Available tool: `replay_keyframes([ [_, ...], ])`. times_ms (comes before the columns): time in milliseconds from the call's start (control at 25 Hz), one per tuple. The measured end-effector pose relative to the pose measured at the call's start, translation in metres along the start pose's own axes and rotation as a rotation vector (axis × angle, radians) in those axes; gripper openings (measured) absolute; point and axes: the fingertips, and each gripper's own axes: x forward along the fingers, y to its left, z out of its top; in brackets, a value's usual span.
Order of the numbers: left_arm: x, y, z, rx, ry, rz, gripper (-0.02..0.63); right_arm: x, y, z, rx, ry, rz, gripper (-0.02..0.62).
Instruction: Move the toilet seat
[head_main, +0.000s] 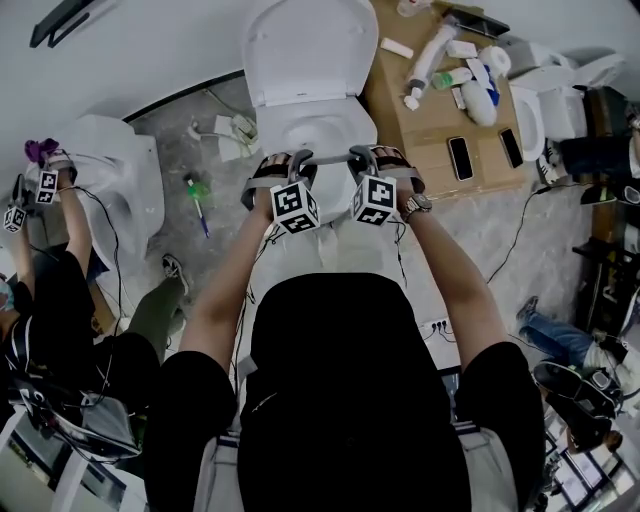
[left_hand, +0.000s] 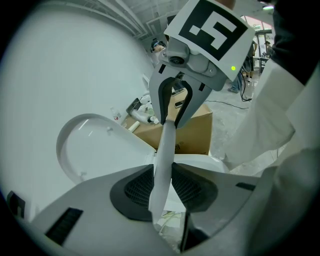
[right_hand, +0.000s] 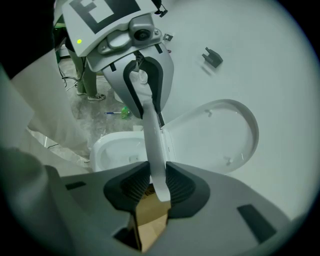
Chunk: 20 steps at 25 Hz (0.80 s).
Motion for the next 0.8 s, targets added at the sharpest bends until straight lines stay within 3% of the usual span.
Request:
replay_keyframes([
  [800, 0.006, 0.076, 0.017, -0.065, 0.001, 0.058, 0.114, 0.002, -0.075, 0.006, -0.018, -0.09, 0.01, 0.097],
])
